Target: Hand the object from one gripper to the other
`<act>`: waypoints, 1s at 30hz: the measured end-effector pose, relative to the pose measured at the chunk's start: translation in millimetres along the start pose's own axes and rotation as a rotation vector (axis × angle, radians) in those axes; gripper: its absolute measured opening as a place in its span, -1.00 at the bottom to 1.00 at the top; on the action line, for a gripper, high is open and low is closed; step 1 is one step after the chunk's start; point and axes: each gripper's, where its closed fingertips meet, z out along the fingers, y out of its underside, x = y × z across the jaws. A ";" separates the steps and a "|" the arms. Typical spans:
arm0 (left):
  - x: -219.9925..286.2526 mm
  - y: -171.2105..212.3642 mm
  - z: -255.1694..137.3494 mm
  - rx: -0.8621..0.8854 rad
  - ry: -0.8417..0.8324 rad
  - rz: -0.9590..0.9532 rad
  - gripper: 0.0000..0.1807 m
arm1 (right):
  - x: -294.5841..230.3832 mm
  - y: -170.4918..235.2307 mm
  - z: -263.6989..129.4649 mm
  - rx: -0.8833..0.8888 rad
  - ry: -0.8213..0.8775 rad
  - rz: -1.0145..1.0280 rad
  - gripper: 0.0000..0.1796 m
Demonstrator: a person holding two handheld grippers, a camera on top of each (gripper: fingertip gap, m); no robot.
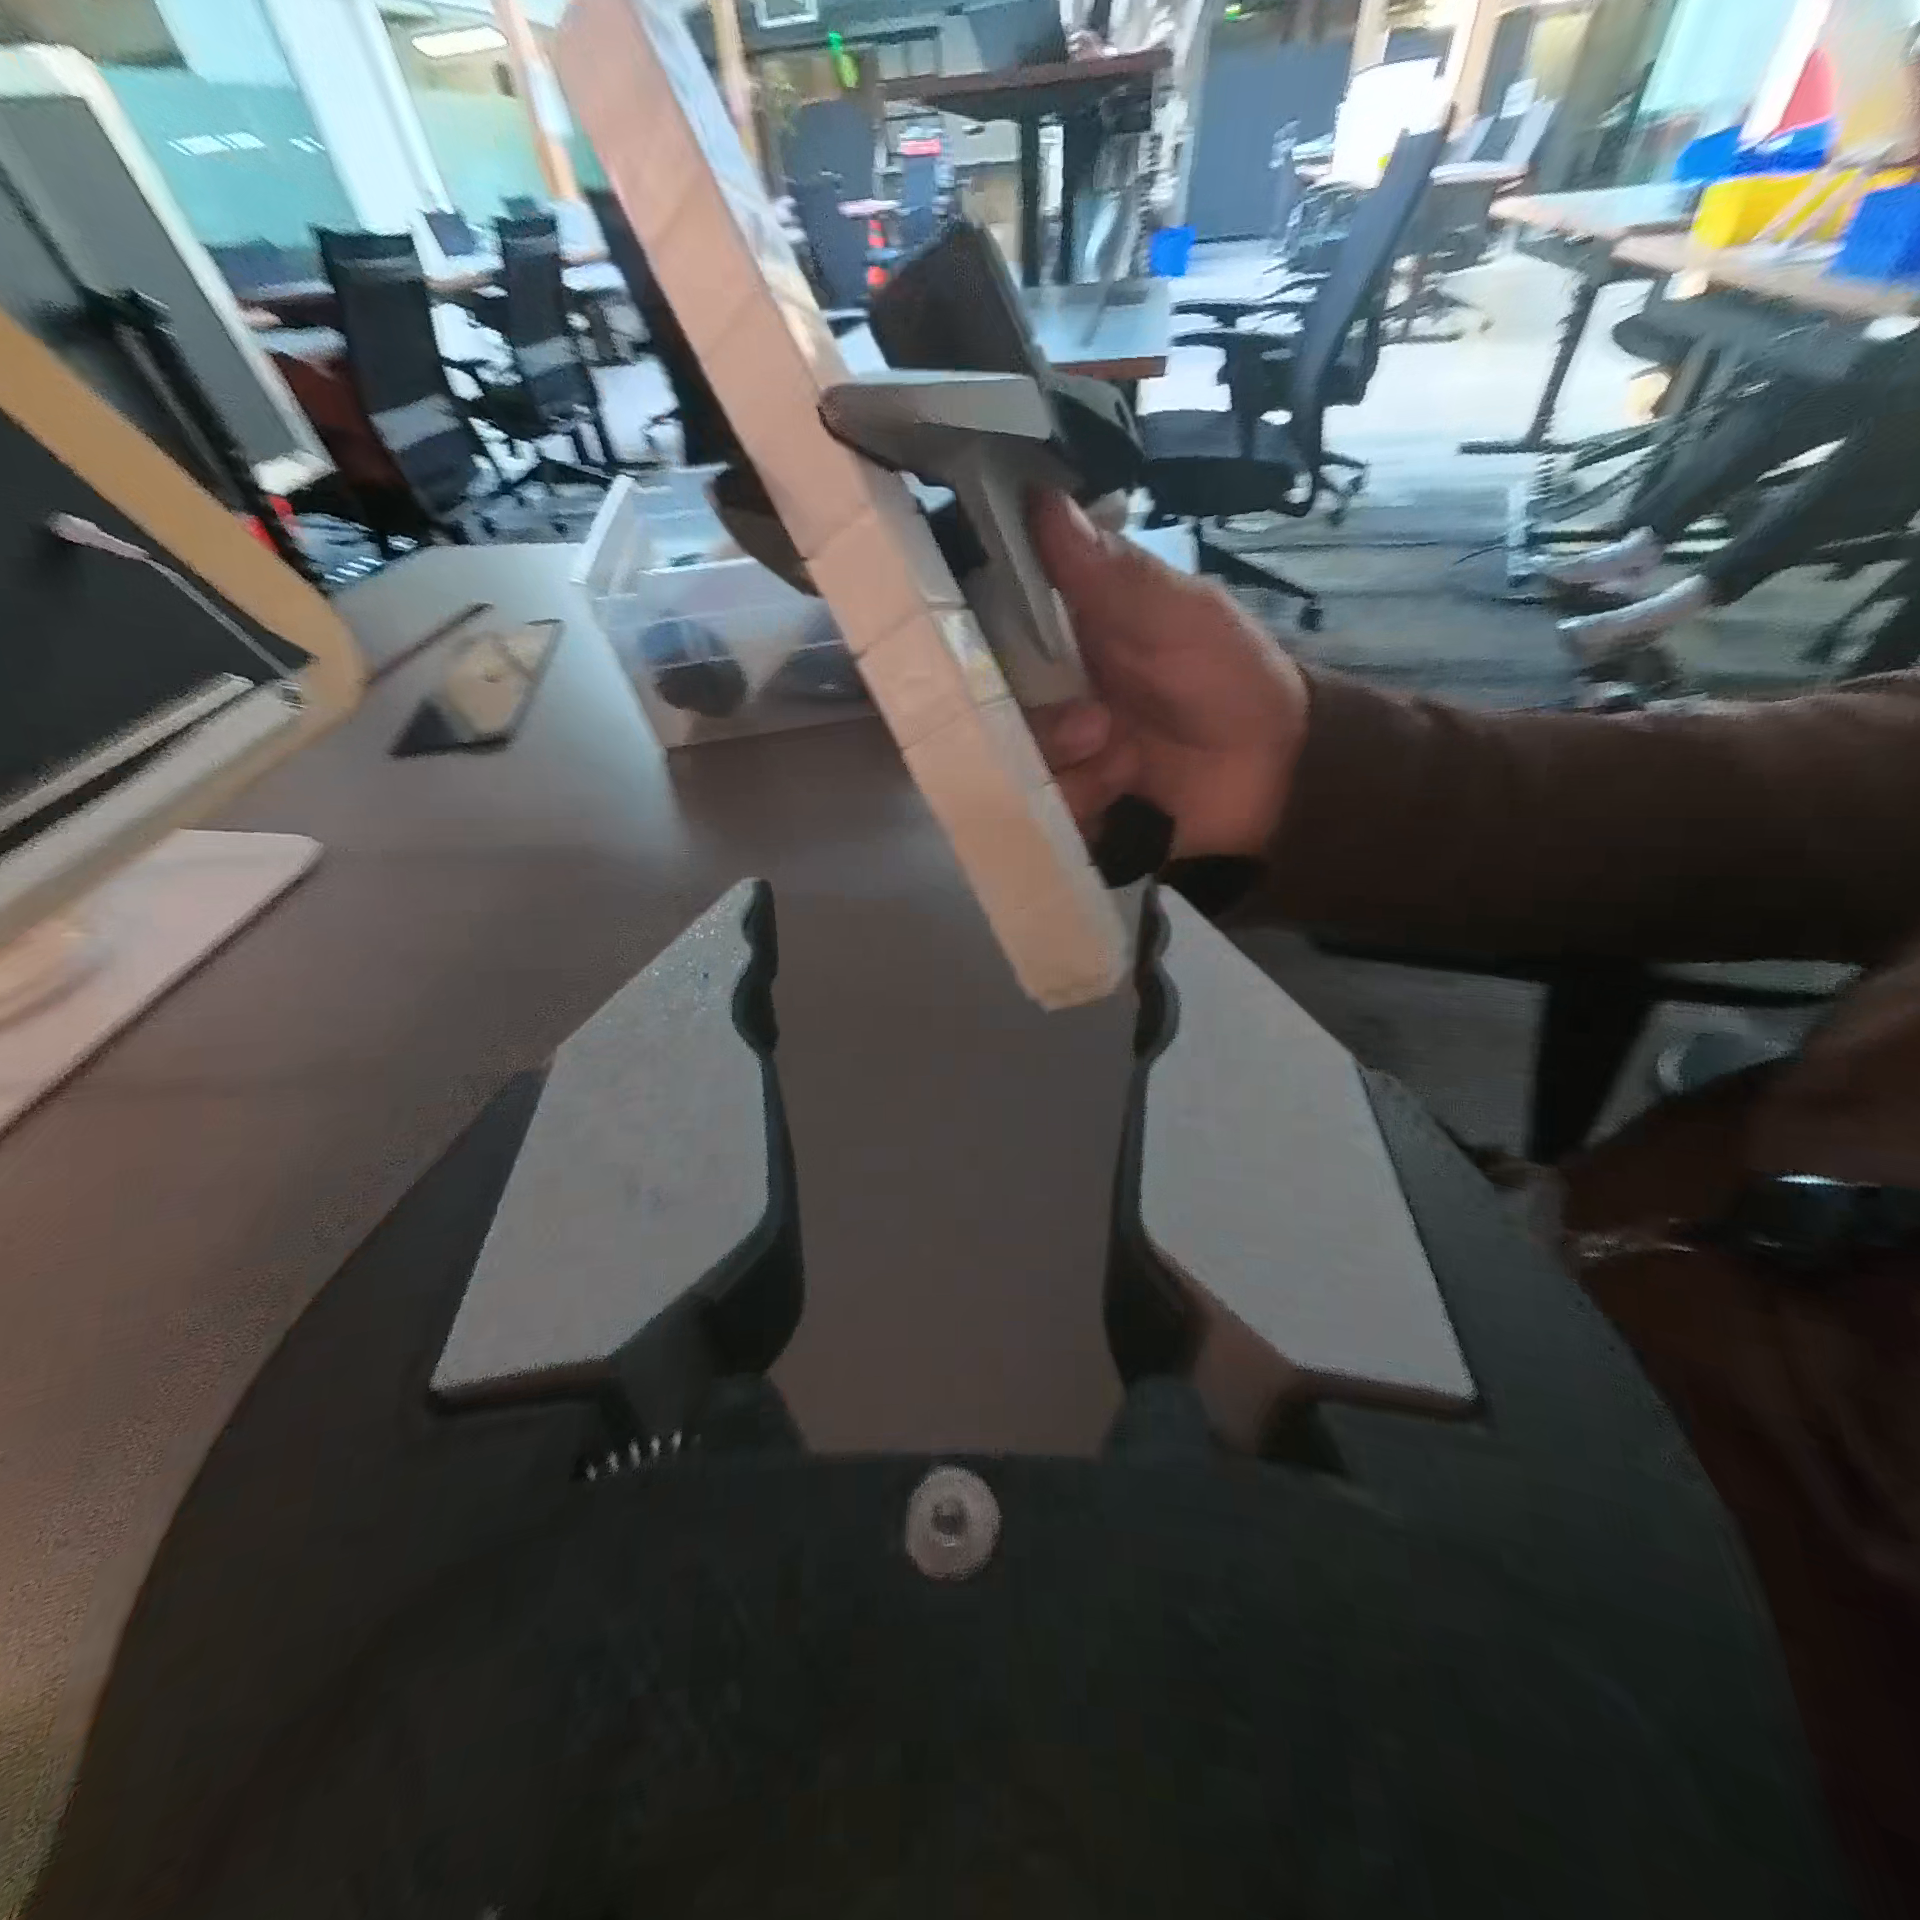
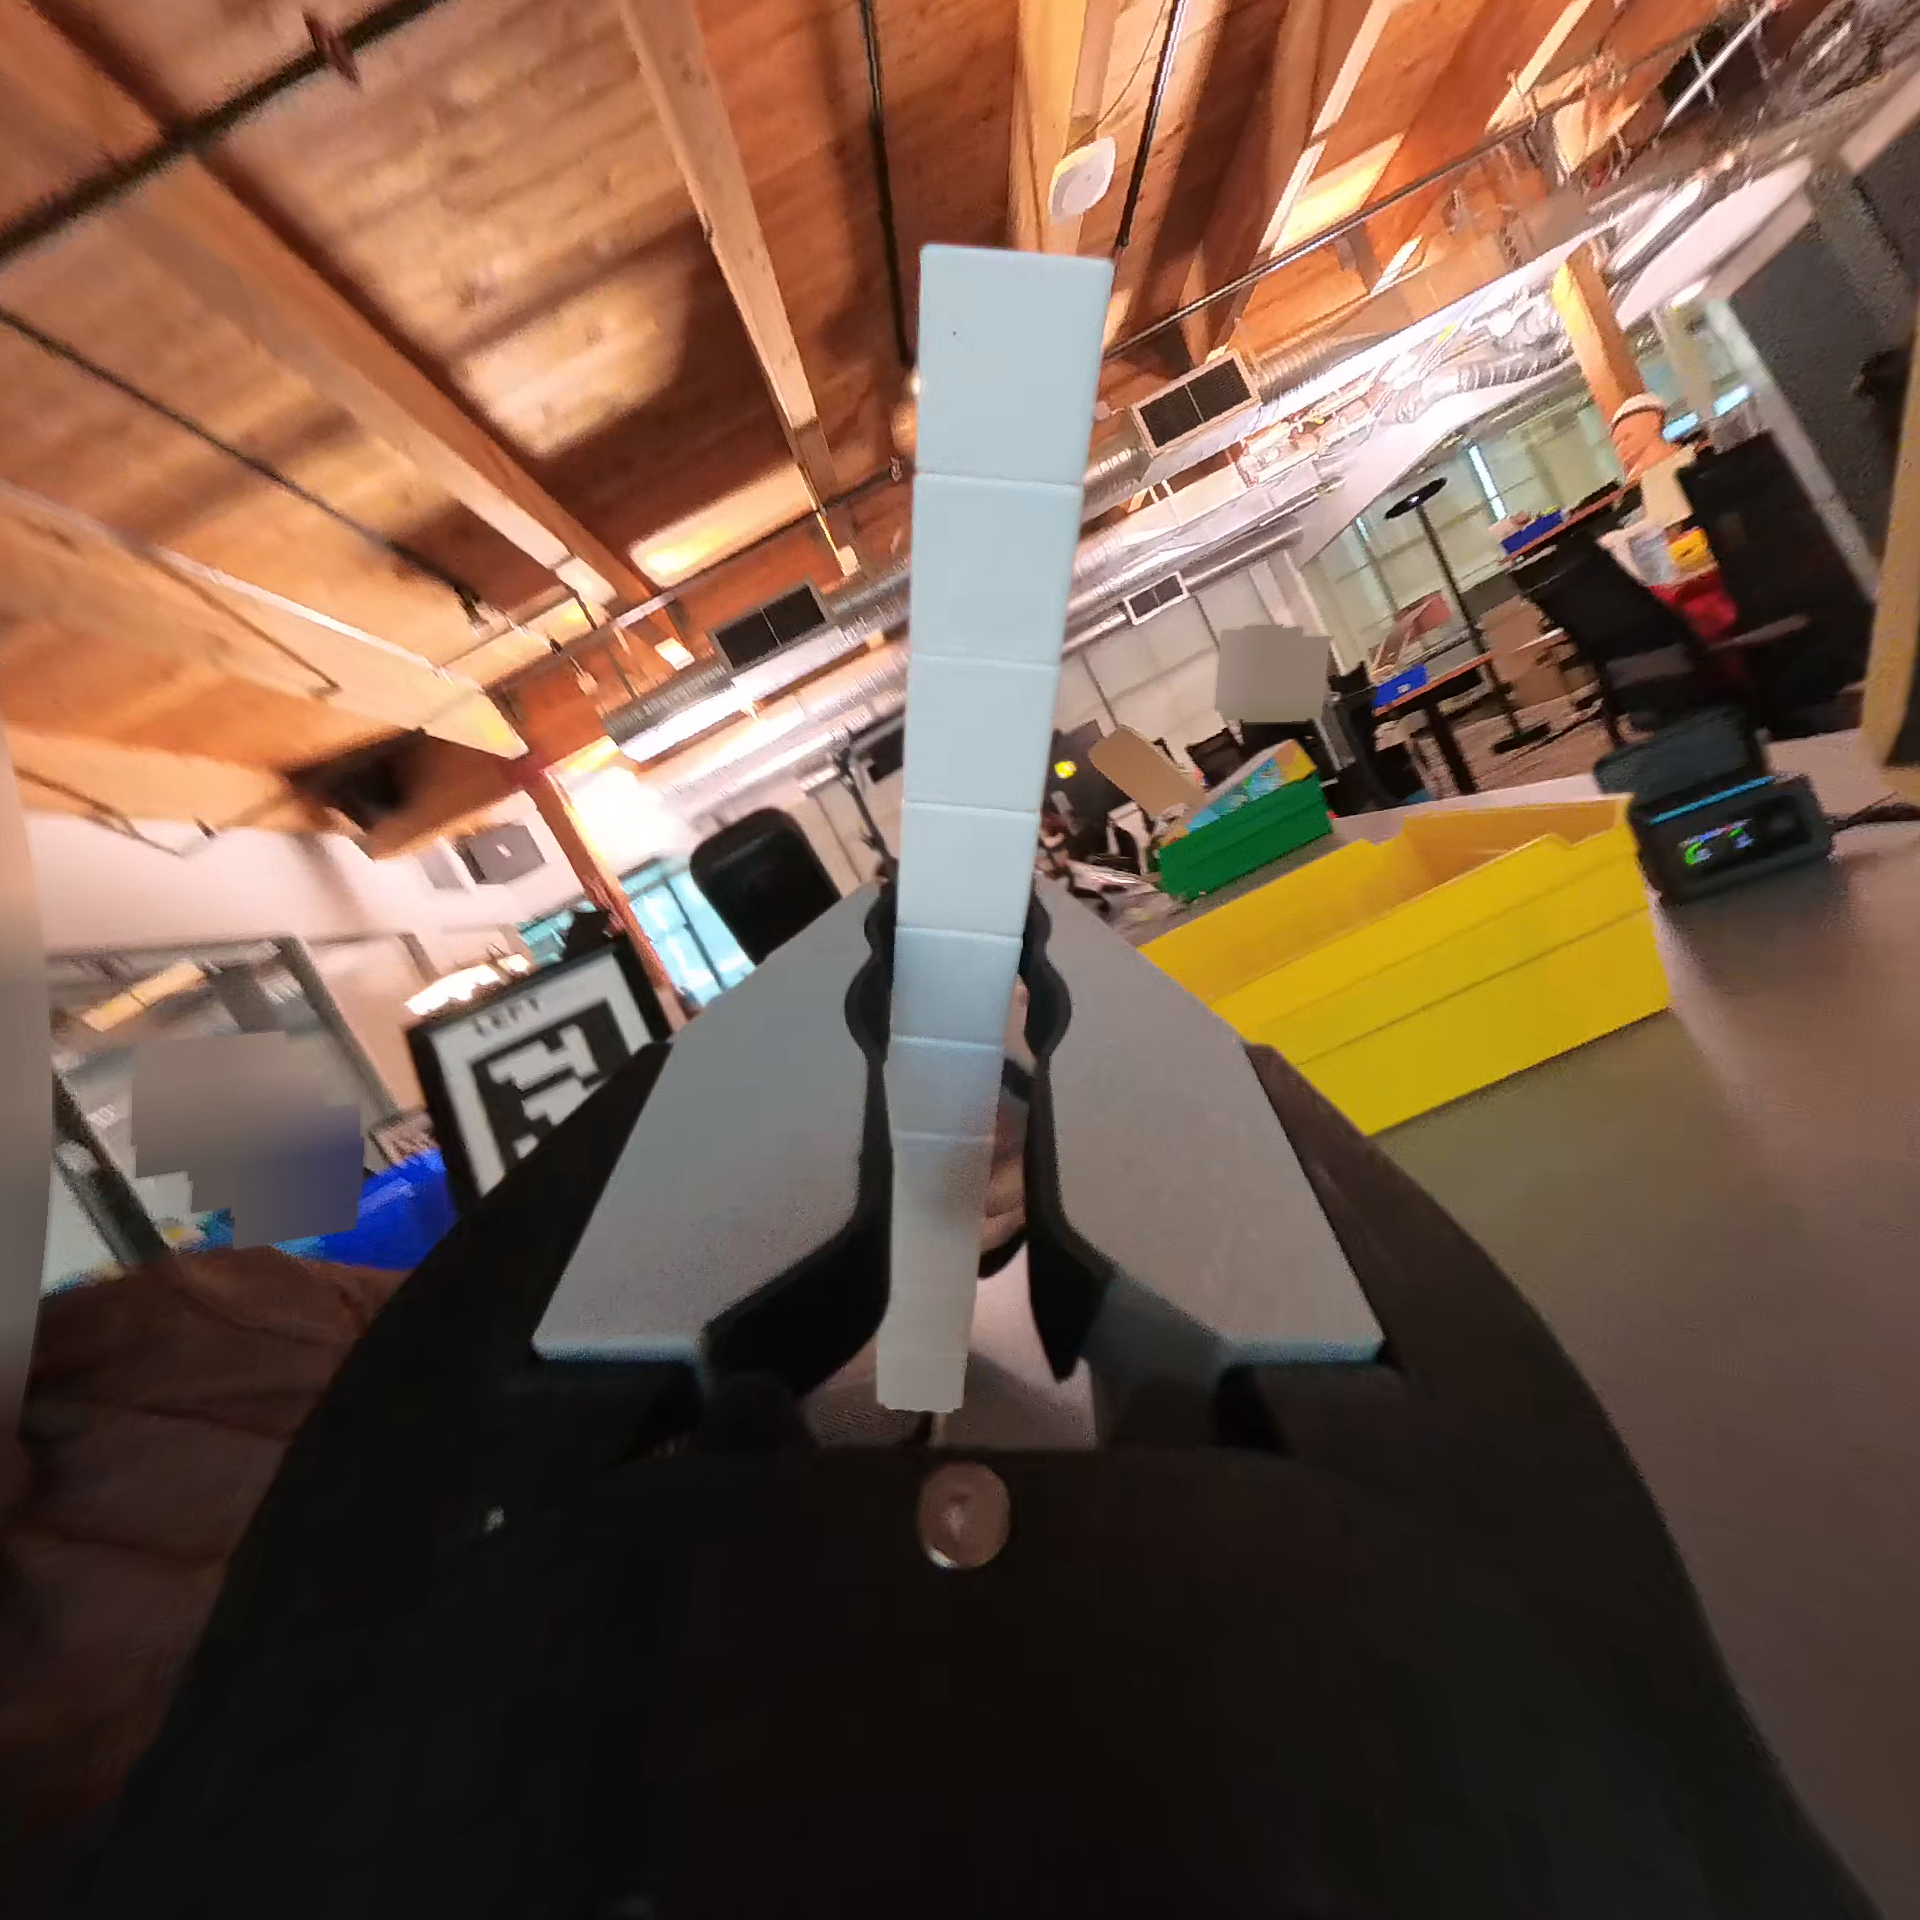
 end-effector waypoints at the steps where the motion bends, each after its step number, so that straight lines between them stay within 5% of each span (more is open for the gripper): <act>1: 4.0 0.6 3.0 -0.006 0.026 -0.018 -0.26 | -2.9 1.5 1.6 -0.016 0.008 -0.045 -0.78; 5: 10.3 3.7 15.9 -0.018 0.039 0.036 -0.32 | -10.2 14.7 8.8 -0.107 0.026 -0.159 -0.78; 9: 10.5 4.6 28.6 -0.008 0.050 0.053 -0.68 | -16.7 27.1 15.0 -0.166 0.010 -0.217 -0.78; 11: 3.9 11.2 33.6 -0.055 0.042 0.072 -0.70 | -16.7 36.0 16.4 -0.238 0.014 -0.200 -0.77; 13: -12.4 12.2 33.1 -0.091 -0.045 0.157 -0.77 | -20.2 50.6 15.2 -0.373 -0.004 -0.167 -0.33; 14: -19.9 10.1 31.0 -0.113 -0.098 0.237 -0.80 | -25.2 56.6 12.3 -0.432 -0.036 -0.150 -0.28; 20: -23.3 -3.0 26.6 -0.251 -0.251 0.728 -0.80 | -46.6 50.1 -7.5 -0.494 -0.162 -0.060 -0.01; 30: -40.8 -5.2 21.1 -0.269 -0.410 0.826 -0.80 | -31.7 30.0 -16.1 -0.445 -0.035 -0.164 0.09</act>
